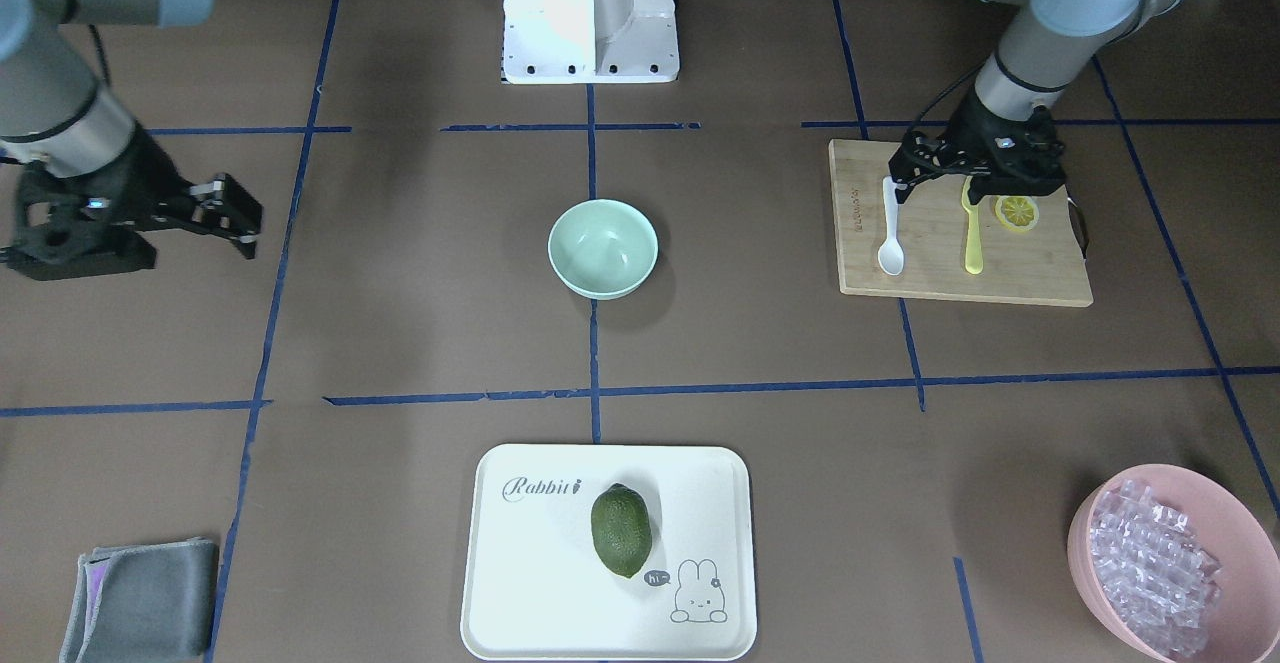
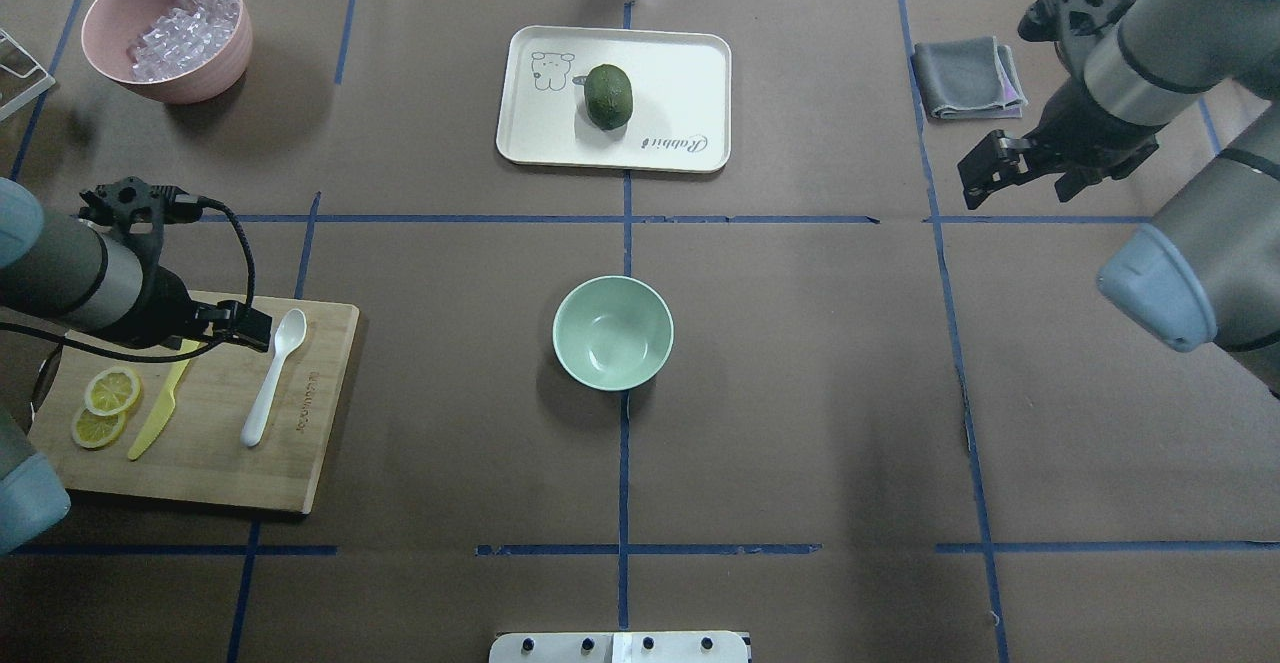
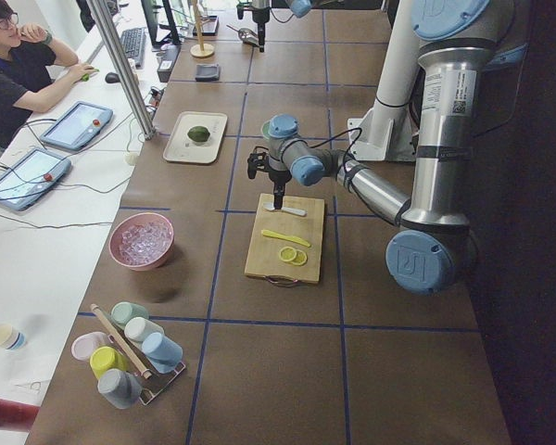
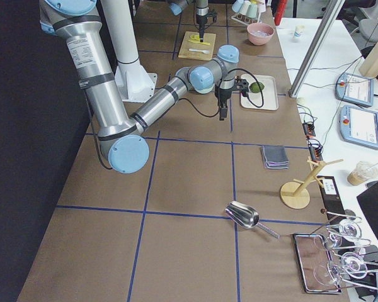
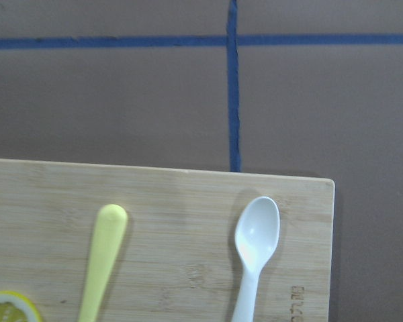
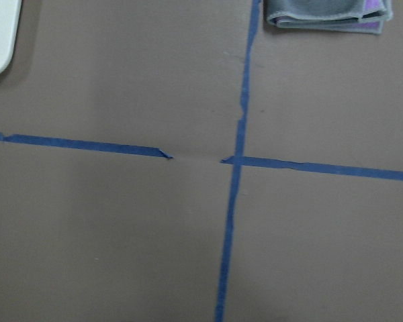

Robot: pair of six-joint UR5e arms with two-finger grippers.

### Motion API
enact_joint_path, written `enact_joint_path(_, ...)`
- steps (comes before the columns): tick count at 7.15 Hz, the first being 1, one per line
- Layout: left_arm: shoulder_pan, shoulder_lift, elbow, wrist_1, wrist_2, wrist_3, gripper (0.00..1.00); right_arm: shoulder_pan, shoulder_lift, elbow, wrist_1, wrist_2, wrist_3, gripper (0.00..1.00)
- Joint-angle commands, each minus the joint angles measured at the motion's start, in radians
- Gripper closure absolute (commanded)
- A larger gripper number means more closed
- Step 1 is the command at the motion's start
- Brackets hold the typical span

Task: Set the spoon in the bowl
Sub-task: 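Lower the left gripper onto the white spoon handle and grasp it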

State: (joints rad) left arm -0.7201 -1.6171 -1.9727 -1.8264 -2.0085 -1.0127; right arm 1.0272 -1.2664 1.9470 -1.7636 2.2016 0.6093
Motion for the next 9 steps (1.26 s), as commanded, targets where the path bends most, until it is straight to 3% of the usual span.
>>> enact_joint_path(1,0.053,-0.038,0.095,-0.048,0.042,-0.018,0.02,0.092,-0.083,0.003,-0.005,0.024,-0.170,0.00)
enact_joint_path(9,0.062,-0.066,0.155,-0.054,0.034,-0.015,0.14,0.093,-0.082,0.000,-0.005,0.021,-0.161,0.00)
